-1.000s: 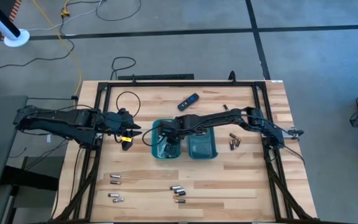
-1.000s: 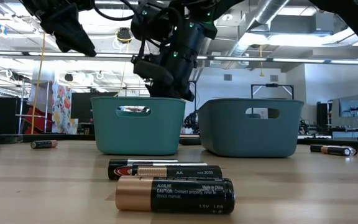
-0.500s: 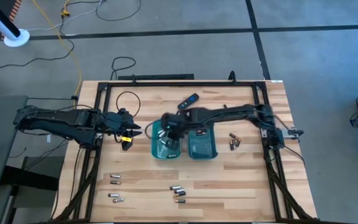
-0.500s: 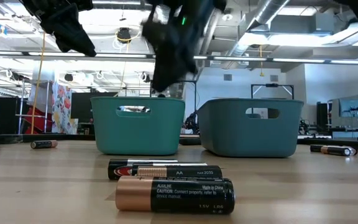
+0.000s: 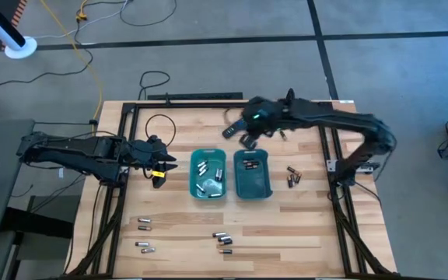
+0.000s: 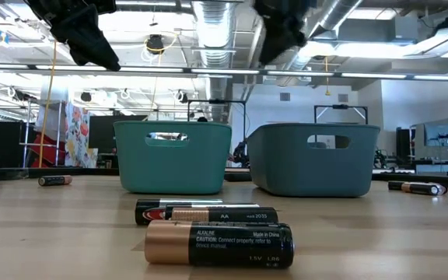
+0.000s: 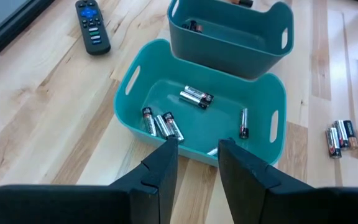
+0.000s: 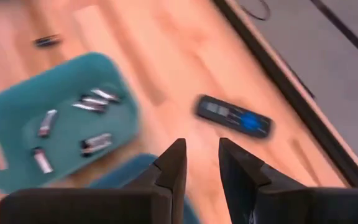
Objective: Sort batteries
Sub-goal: Put the copper and black battery into the blue bin
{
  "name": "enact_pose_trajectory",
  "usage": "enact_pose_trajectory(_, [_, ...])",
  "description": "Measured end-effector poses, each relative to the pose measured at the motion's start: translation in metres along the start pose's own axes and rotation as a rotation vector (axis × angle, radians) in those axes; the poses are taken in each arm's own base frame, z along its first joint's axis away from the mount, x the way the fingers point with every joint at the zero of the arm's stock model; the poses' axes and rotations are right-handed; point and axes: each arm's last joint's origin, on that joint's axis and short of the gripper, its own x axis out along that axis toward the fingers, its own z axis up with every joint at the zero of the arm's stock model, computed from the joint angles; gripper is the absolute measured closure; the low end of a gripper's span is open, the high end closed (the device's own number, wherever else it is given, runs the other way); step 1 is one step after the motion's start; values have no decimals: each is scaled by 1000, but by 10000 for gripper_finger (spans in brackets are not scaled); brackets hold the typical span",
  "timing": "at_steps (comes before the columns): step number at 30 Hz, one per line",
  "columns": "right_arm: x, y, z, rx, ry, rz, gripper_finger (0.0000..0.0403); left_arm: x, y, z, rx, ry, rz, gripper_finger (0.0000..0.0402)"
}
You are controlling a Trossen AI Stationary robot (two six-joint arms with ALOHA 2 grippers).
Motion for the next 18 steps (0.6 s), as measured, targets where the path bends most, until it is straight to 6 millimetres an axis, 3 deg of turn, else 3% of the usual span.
enact_pose_trajectory(3, [-4, -28, -23, 97, -8, -42, 294, 0, 0, 0, 0, 0, 0, 290])
enact_pose_trajectory(10, [14, -81, -87, 337, 98, -176, 294, 0, 0, 0, 0, 1, 1, 290])
enact_pose_trajectory(18, [50, -129, -124, 459, 273, -286, 294, 0, 0, 0, 0, 2, 1, 290])
